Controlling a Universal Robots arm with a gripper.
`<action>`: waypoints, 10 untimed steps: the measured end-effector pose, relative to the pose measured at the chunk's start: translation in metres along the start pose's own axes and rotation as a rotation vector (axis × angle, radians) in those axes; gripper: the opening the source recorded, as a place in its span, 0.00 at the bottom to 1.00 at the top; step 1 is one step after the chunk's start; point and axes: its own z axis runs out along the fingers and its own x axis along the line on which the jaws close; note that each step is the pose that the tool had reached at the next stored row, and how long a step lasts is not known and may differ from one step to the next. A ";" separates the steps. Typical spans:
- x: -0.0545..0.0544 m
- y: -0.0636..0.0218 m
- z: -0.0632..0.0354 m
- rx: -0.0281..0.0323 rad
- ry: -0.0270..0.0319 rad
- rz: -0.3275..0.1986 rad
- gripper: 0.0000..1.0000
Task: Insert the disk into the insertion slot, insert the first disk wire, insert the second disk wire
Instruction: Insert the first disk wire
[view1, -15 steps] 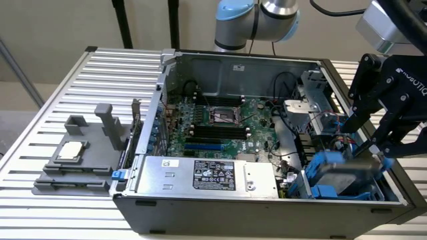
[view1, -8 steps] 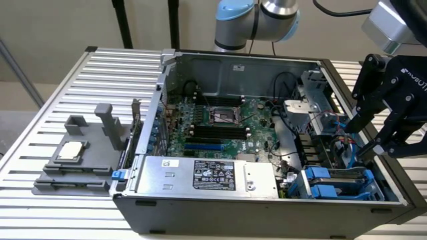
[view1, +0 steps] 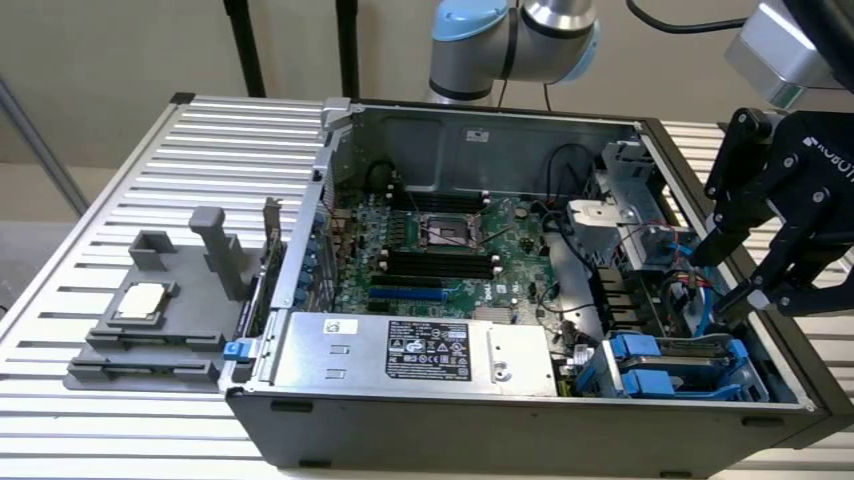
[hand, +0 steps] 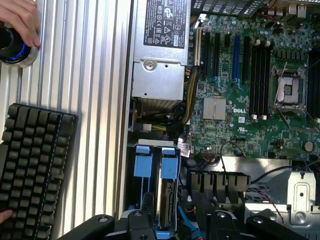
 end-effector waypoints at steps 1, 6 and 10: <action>0.000 0.0000 0.0000 0.0000 0.0000 0.000 0.46; 0.000 0.0000 0.0000 0.0000 0.0000 0.000 0.46; 0.000 -0.0089 0.0001 -0.0003 0.0000 0.000 0.46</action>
